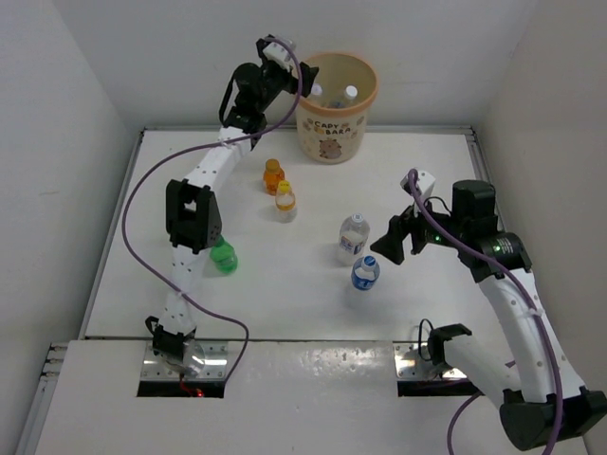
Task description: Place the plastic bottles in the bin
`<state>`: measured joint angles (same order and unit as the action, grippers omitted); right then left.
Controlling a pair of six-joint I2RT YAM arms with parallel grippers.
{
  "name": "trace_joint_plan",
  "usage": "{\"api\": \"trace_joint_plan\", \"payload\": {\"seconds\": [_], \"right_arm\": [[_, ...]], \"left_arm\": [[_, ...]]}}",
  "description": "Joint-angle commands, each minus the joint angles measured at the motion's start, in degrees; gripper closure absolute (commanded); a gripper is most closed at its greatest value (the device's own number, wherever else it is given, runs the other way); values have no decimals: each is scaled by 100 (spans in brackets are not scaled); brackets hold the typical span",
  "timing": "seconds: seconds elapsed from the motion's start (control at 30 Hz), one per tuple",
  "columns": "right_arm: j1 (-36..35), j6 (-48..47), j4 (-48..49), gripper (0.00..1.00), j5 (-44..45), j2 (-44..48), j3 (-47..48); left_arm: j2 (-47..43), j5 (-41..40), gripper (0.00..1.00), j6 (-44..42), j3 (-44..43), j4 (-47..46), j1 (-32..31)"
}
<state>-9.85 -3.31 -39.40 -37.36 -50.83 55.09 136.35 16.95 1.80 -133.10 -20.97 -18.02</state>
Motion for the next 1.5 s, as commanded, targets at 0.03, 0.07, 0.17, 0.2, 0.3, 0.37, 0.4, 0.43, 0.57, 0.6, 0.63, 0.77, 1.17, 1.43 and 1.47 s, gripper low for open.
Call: {"api": "trace_joint_plan", "payload": {"seconds": [0.03, 0.07, 0.17, 0.2, 0.3, 0.37, 0.4, 0.43, 0.57, 0.6, 0.63, 0.77, 1.17, 1.43, 1.47], "right_arm": [[-219, -476, -59, 14, 45, 161, 107], [-272, -530, -112, 14, 10, 222, 98], [-465, -1047, -366, 14, -199, 240, 116], [-492, -1127, -437, 14, -253, 240, 116], [-684, -1321, -411, 15, -324, 231, 2], [-738, -1374, -341, 15, -298, 153, -103], [-782, -1365, -167, 15, -228, 143, -199], [-817, -1339, -95, 15, -201, 135, -244], [-948, -1304, 275, 15, -148, -32, -359], [-975, -1295, 309, 15, -148, -67, -446], [-1028, -1312, 336, 15, -140, -94, -481], [-1089, -1295, 538, 15, -61, -77, -797], [-1133, -1093, 1145, 51, 361, -6, -1159], [-1151, -198, 319, 77, -77, -628, 1698], [-1160, 143, 345, 77, -139, -734, 2011]], "left_arm": [[-890, -157, 0, 127, 152, -57, 18], [-1031, -105, 0, 127, 205, 127, 18], [-2125, 263, 0, 434, 1132, 427, 254], [-2131, 361, 0, 435, 1137, 497, 316], [-3279, 712, 0, 488, 2470, 558, 449], [-3815, 844, 0, 488, 3331, 734, 510], [-4314, 906, 0, 549, 3613, 735, 571], [-4545, 967, 0, 549, 3868, 804, 572], [-5513, 1100, 0, 305, 5106, 945, 572], [-5662, 1048, 0, 216, 5231, 998, 502], [-5899, 1047, 0, 137, 5320, 1077, 501], [-6173, 994, 0, 13, 5523, 1244, 449], [-6226, 994, 0, -40, 5742, 1192, 554], [-6332, 994, 0, -40, 5848, 1192, 607], [-6332, 994, 0, -40, 5848, 1140, 607]]}}
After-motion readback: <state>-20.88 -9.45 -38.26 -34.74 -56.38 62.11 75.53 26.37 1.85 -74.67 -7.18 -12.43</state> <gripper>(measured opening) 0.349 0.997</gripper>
